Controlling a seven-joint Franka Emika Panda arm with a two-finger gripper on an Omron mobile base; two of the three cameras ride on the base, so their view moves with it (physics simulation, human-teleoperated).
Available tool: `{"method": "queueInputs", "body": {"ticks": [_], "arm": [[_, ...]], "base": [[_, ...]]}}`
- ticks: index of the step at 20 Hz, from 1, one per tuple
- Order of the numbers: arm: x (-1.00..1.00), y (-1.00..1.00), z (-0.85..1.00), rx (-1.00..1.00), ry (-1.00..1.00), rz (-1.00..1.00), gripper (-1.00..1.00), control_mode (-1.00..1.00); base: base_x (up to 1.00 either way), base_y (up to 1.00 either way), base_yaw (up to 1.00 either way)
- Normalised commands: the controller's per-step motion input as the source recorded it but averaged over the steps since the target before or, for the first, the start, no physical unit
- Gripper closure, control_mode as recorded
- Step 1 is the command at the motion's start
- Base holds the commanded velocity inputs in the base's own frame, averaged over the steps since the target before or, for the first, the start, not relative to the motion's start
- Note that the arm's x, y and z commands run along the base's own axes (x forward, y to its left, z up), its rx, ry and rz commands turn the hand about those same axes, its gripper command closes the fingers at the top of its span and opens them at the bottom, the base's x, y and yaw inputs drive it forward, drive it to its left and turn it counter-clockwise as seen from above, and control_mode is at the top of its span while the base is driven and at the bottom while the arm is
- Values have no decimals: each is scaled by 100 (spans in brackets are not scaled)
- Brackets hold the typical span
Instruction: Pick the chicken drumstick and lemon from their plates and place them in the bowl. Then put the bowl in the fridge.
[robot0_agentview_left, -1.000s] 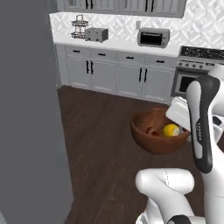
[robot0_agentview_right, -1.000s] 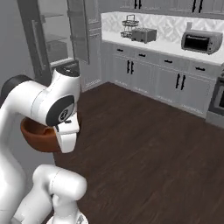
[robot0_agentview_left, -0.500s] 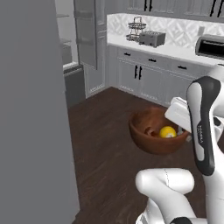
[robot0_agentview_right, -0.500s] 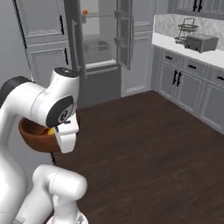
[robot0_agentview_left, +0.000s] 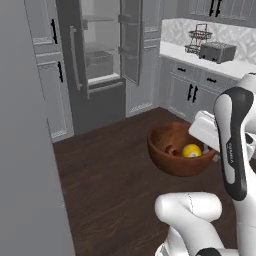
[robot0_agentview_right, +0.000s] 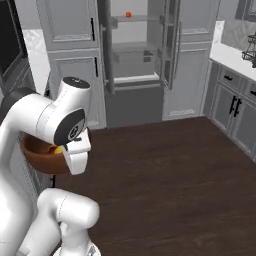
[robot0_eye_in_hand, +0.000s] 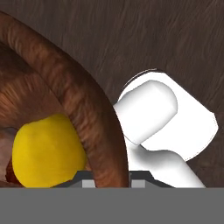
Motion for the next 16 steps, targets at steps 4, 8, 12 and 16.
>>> {"method": "queueInputs", "body": {"ticks": [4, 8, 12, 16], "arm": [[0, 0, 0, 0, 0, 0, 100, 100], [0, 0, 0, 0, 0, 0, 100, 100], [0, 0, 0, 0, 0, 0, 100, 100], [0, 0, 0, 0, 0, 0, 100, 100]], "base": [[100, -100, 41], [100, -100, 36], [94, -100, 39], [65, -100, 32]]}}
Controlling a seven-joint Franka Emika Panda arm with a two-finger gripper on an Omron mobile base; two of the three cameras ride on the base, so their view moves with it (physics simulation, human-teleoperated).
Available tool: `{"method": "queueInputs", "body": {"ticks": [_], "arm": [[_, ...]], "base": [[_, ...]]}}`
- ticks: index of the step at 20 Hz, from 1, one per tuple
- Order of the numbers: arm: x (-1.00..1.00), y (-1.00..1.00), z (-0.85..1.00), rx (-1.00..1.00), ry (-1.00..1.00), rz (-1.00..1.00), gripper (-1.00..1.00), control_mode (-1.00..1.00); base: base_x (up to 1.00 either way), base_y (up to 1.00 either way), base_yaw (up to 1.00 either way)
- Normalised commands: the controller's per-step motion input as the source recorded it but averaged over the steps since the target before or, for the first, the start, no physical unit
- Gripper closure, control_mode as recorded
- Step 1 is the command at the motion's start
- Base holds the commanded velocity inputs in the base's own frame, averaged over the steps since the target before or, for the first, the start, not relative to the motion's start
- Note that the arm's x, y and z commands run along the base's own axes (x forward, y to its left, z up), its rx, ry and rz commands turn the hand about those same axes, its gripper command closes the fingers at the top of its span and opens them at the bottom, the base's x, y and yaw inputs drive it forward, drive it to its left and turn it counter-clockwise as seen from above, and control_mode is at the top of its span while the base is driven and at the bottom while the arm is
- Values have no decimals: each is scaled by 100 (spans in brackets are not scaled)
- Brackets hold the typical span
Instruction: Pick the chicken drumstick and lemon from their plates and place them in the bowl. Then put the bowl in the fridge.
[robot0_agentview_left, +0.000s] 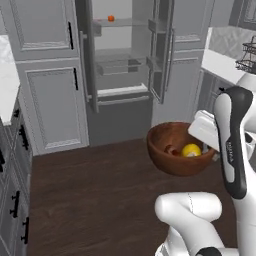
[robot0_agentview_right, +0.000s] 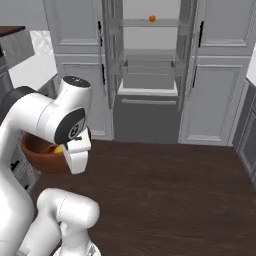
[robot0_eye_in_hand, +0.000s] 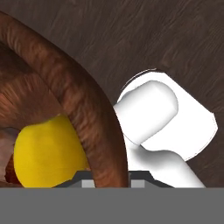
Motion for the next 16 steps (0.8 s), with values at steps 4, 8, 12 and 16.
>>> {"method": "queueInputs", "body": {"ticks": [4, 8, 12, 16], "arm": [[0, 0, 0, 0, 0, 0, 100, 100], [0, 0, 0, 0, 0, 0, 100, 100], [0, 0, 0, 0, 0, 0, 100, 100], [0, 0, 0, 0, 0, 0, 100, 100]], "base": [[98, -96, 28], [100, -69, 18], [100, -3, 1], [100, -3, 0]]}}
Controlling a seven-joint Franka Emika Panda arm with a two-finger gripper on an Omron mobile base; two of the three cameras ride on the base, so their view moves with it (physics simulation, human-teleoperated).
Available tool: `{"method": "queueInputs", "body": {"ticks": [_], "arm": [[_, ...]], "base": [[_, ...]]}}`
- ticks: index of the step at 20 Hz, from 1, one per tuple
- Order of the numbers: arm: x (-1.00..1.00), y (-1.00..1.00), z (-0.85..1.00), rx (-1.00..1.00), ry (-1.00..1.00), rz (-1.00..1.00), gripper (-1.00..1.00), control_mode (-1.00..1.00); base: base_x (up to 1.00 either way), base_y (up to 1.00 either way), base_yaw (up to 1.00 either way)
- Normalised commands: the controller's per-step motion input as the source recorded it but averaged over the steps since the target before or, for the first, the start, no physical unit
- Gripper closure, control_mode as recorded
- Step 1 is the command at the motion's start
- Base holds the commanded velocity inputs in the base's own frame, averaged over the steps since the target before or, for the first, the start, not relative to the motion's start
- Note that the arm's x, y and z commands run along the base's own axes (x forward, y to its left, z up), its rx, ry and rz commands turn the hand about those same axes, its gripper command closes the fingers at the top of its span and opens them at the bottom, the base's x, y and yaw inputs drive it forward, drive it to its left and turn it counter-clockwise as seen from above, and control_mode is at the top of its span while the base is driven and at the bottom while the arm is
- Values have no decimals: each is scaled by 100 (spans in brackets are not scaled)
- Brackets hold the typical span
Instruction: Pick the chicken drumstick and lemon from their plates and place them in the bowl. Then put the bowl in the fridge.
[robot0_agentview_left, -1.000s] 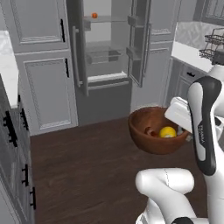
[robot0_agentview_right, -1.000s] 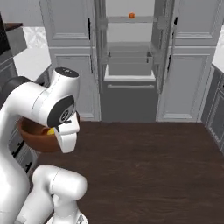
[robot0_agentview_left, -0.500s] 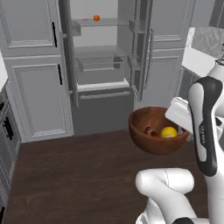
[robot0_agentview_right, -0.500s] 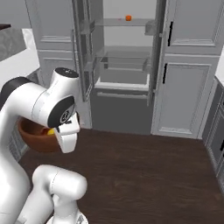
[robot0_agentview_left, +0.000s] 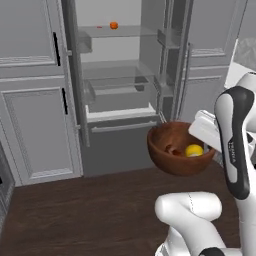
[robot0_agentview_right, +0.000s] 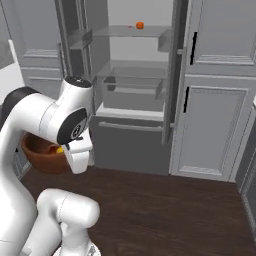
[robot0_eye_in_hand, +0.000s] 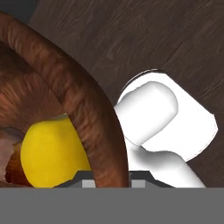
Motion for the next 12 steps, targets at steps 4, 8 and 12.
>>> {"method": "queueInputs", "body": {"ticks": [4, 8, 12], "arm": [[0, 0, 0, 0, 0, 0, 100, 100], [0, 0, 0, 0, 0, 0, 100, 100], [0, 0, 0, 0, 0, 0, 100, 100]], "base": [[100, -10, 0], [100, -14, 0], [100, -1, 0]]}}
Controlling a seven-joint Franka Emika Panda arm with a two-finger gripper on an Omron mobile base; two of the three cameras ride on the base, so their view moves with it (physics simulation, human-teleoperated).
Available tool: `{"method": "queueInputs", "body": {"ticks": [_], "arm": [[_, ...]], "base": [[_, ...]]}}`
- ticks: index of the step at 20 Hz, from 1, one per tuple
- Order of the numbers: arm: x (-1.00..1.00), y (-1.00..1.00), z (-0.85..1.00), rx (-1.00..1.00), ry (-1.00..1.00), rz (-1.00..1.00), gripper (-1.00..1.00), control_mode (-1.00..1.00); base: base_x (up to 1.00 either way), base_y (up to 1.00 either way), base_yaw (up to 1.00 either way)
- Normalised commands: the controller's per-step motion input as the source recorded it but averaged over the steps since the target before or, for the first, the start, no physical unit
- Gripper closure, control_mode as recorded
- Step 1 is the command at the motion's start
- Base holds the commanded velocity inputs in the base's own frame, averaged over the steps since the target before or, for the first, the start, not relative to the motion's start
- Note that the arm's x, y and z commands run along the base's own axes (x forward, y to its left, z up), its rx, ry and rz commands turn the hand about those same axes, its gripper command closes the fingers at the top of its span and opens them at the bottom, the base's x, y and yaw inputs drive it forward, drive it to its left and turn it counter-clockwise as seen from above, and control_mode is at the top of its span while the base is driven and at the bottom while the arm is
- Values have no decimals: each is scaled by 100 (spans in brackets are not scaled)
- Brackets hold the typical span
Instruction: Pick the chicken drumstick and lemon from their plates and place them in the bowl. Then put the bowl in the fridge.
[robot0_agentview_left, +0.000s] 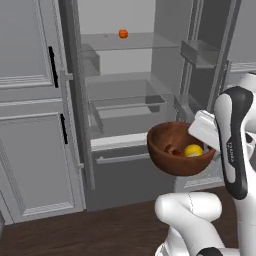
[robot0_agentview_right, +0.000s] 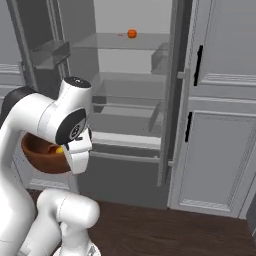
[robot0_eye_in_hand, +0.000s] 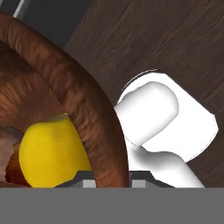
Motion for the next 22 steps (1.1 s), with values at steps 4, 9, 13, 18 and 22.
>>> {"method": "queueInputs", "body": {"ticks": [4, 9, 13, 18, 22], "arm": [[0, 0, 0, 0, 0, 0, 100, 100], [0, 0, 0, 0, 0, 0, 100, 100], [0, 0, 0, 0, 0, 0, 100, 100], [0, 0, 0, 0, 0, 0, 100, 100], [0, 0, 0, 0, 0, 0, 100, 100]], "base": [[100, -7, 0], [97, -8, 0], [56, -33, 0], [56, -7, 0], [94, -9, 0]]}}
